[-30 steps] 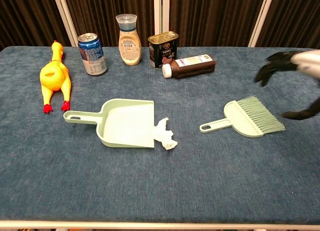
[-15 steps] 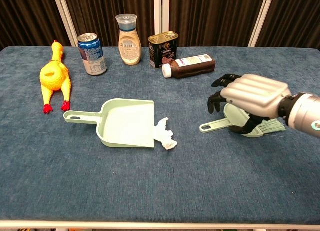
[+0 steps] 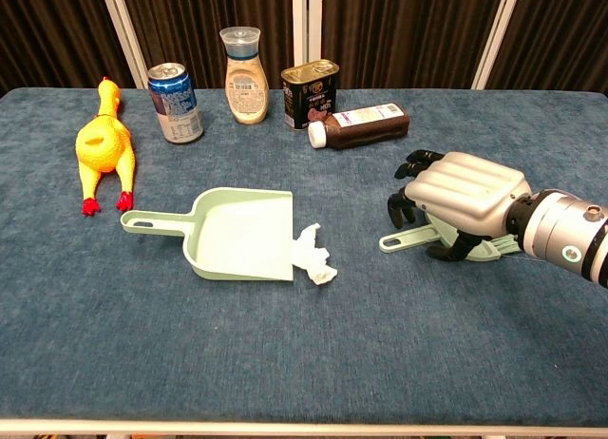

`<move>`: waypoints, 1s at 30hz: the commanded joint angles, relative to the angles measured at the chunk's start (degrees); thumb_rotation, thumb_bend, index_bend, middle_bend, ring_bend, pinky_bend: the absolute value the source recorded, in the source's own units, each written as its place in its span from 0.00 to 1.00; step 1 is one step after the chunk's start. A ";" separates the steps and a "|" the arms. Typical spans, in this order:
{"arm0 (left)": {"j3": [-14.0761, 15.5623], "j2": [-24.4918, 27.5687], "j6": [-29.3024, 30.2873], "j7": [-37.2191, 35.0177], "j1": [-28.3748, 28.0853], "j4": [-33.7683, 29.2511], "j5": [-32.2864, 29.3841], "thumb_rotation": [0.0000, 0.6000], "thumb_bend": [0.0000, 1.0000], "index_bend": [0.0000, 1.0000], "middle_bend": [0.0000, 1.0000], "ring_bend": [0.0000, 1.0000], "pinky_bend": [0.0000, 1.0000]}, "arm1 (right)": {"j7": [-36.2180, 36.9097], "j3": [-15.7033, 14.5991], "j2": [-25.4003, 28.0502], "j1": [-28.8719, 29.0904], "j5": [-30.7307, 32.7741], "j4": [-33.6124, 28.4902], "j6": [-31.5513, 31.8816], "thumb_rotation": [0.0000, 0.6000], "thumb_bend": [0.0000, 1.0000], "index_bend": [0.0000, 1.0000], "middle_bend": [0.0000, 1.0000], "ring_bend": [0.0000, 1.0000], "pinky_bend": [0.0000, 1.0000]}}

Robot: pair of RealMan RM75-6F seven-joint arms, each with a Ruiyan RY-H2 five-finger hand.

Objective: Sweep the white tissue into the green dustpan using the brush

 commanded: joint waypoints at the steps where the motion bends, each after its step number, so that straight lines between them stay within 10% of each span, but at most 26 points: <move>1: 0.13 -0.06 0.04 -0.06 0.10 0.06 0.03 1.00 0.20 0.26 0.29 0.22 0.22 | -0.21 -0.27 -0.58 0.06 -0.31 0.54 0.67 1.00 0.22 0.41 0.41 0.11 0.03; 21: 0.21 -0.48 0.60 -1.84 0.43 1.23 0.65 1.00 0.20 0.26 0.29 0.22 0.22 | -1.61 -0.95 -3.02 0.62 0.77 3.43 1.66 1.00 0.30 0.57 0.48 0.20 0.03; 30: -0.62 2.67 -7.45 -5.24 -6.11 -1.77 4.15 1.00 0.20 0.27 0.30 0.22 0.22 | 8.86 1.95 3.59 -0.57 -0.22 -2.42 7.30 1.00 0.39 0.68 0.55 0.28 0.06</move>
